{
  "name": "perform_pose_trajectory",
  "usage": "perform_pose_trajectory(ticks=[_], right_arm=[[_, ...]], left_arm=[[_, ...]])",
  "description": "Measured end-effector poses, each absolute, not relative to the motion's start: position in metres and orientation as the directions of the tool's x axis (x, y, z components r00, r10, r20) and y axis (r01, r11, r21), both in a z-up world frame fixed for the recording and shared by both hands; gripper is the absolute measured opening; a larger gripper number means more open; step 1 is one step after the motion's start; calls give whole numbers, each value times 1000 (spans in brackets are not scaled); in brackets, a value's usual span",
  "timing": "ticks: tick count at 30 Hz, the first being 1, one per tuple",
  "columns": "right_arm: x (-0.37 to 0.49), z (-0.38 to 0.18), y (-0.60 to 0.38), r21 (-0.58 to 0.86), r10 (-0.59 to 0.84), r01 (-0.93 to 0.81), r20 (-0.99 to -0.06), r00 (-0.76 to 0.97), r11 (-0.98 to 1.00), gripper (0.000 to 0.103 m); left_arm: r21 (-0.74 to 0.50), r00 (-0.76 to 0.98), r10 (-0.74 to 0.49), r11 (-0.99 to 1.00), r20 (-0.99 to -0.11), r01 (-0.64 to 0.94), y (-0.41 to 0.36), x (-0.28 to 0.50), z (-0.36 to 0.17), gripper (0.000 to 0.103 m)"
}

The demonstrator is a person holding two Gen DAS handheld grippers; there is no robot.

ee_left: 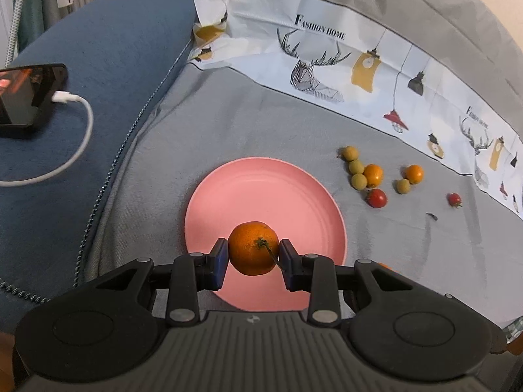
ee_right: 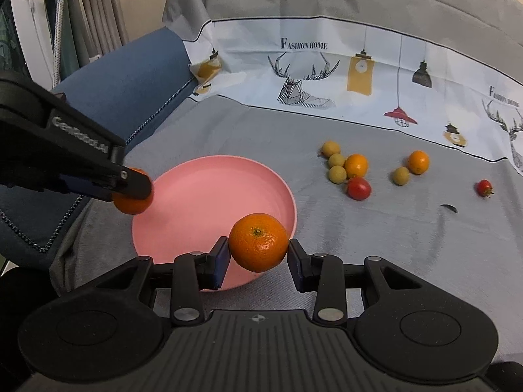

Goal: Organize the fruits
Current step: 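Lower the mandarins onto the pink plate and open both grippers, then lift both open grippers away from the plate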

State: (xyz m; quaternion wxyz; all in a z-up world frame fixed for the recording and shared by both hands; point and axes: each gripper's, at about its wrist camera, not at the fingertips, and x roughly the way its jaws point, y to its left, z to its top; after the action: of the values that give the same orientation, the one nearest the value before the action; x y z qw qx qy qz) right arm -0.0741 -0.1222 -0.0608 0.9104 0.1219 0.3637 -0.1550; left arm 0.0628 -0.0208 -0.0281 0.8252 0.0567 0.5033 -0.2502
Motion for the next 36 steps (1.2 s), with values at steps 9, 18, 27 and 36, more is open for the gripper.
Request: perform_pose_trajectory(ticks=[9,18,27,36], right_arm=[[-48,-83,-130,107,-179,360,-717,674,927,40],[-35,-99,-136,103,-168,354,-736,656,930,40],[-30,-102,-138,100,-164,346,-738,654,933,40],[-38,-94,-137,56,-202,342,-715,669,938,85]], left_arm=[[-133,354,-324,873,-877,469,-40,82,-55,37],[-103,358,-299,874,-884,476,-53,93,-72,37],[-81,372,-297,863,-880,499,-59,99,-82,43],[-59,468,-318,871,-825,488,-44,81,-63,103]])
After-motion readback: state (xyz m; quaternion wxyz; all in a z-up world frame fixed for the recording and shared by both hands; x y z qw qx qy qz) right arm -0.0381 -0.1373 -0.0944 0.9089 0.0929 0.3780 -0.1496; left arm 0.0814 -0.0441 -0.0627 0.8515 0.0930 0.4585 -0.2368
